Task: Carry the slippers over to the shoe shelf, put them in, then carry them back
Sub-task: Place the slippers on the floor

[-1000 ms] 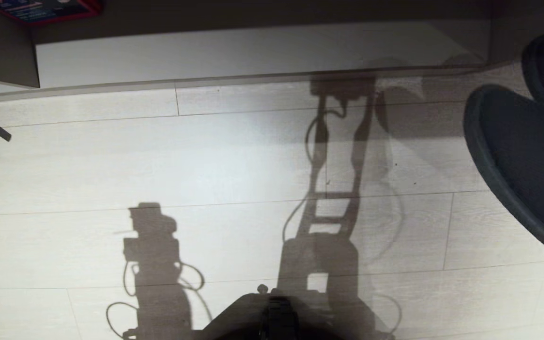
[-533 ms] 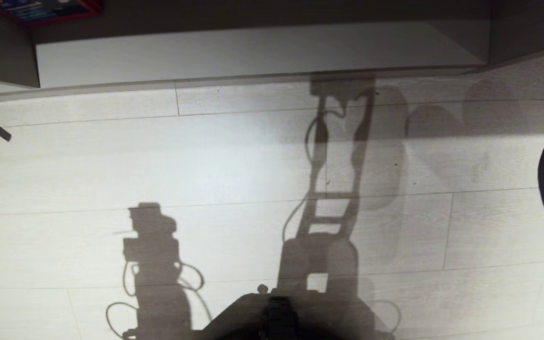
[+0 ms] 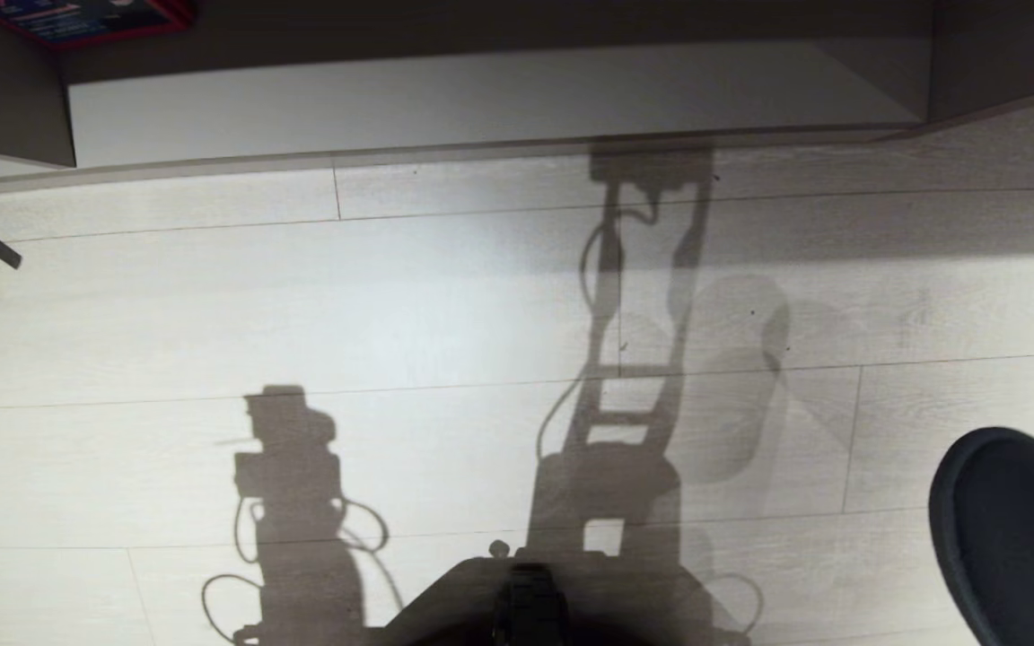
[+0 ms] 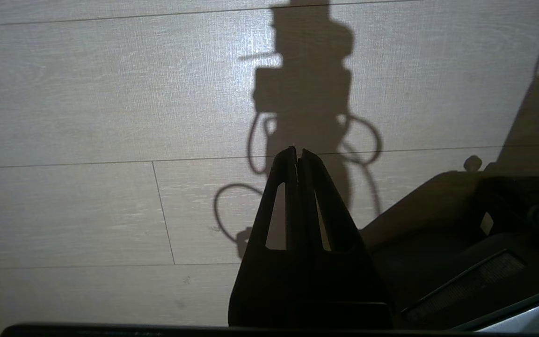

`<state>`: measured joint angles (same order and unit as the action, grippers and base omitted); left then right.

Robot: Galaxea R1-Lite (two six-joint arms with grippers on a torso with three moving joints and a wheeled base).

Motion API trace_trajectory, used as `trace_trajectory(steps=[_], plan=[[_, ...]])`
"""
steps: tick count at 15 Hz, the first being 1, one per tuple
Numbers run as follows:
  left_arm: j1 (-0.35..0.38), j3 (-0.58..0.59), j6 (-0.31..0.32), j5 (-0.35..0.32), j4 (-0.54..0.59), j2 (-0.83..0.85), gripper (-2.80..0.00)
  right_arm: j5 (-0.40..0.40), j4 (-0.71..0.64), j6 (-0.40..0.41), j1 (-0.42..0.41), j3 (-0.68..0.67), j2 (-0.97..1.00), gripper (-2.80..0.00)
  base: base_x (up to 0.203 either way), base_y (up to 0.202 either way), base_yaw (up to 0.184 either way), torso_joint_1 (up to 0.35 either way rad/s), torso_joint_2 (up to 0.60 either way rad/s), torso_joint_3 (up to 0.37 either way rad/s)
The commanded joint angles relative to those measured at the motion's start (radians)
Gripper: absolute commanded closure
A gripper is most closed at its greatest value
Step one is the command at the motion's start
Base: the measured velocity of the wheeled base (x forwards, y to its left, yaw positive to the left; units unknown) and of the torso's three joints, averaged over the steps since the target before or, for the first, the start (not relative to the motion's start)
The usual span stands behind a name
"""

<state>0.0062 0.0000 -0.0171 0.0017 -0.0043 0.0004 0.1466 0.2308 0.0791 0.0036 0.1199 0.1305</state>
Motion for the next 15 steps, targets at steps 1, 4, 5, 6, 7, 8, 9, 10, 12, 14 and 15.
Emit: trace_trajectory(steps=[1, 4, 5, 6, 7, 8, 9, 10, 12, 14, 15], plan=[[0.000, 0.000, 0.000, 0.000, 0.000, 0.000, 0.00, -0.001, -0.007, -0.002, -0.002, -0.110, -0.063, 0.00, 0.000, 0.000, 0.000, 0.000, 0.00, 0.000], [0.000, 0.000, 0.001, 0.000, 0.000, 0.000, 0.00, -0.024, -0.120, 0.000, -0.002, -0.114, -0.108, 0.00, 0.000, 0.000, 0.000, 0.000, 0.00, 0.000], [0.000, 0.000, 0.001, 0.000, 0.000, 0.000, 0.00, -0.045, -0.126, -0.001, -0.002, -0.114, -0.109, 0.00, 0.000, 0.000, 0.000, 0.000, 0.00, 0.000], [0.001, 0.000, 0.002, 0.000, 0.000, 0.000, 0.00, -0.092, -0.143, 0.000, -0.002, -0.114, -0.115, 0.00, 0.000, 0.000, 0.000, 0.000, 0.00, 0.000], [0.000, 0.000, 0.002, -0.001, 0.000, 0.000, 0.00, -0.140, -0.179, 0.006, -0.002, -0.117, -0.126, 0.00, 0.000, 0.000, 0.000, 0.000, 0.00, 0.000], [0.000, 0.000, 0.004, 0.000, -0.001, 0.001, 0.00, -0.158, -0.202, 0.006, -0.002, -0.118, -0.129, 0.00, 0.000, 0.000, 0.000, 0.000, 0.00, 0.000], [0.000, 0.000, 0.005, 0.000, 0.000, 0.000, 0.00, -0.156, -0.208, 0.010, -0.002, -0.120, -0.129, 0.00, 0.000, 0.000, 0.000, 0.000, 0.00, 0.000], [0.000, 0.000, 0.004, 0.000, -0.001, 0.000, 0.00, -0.147, -0.233, 0.015, -0.002, -0.119, -0.129, 0.00, 0.000, 0.000, 0.000, 0.000, 0.00, 0.000], [0.000, 0.000, 0.000, 0.000, 0.000, 0.001, 0.00, -0.144, -0.238, 0.016, -0.002, -0.117, -0.129, 0.00, 0.000, 0.000, 0.000, 0.000, 0.00, 0.000], [0.000, 0.000, -0.001, 0.000, 0.000, 0.000, 0.00, -0.140, -0.238, 0.016, -0.002, -0.117, -0.129, 0.00, 0.000, 0.000, 0.000, 0.002, 0.00, 0.015], [0.000, 0.000, -0.003, 0.000, 0.000, 0.000, 0.00, -0.140, -0.240, 0.019, -0.002, -0.117, -0.129, 0.00, 0.000, 0.000, 0.000, 0.007, 0.00, 0.121]])
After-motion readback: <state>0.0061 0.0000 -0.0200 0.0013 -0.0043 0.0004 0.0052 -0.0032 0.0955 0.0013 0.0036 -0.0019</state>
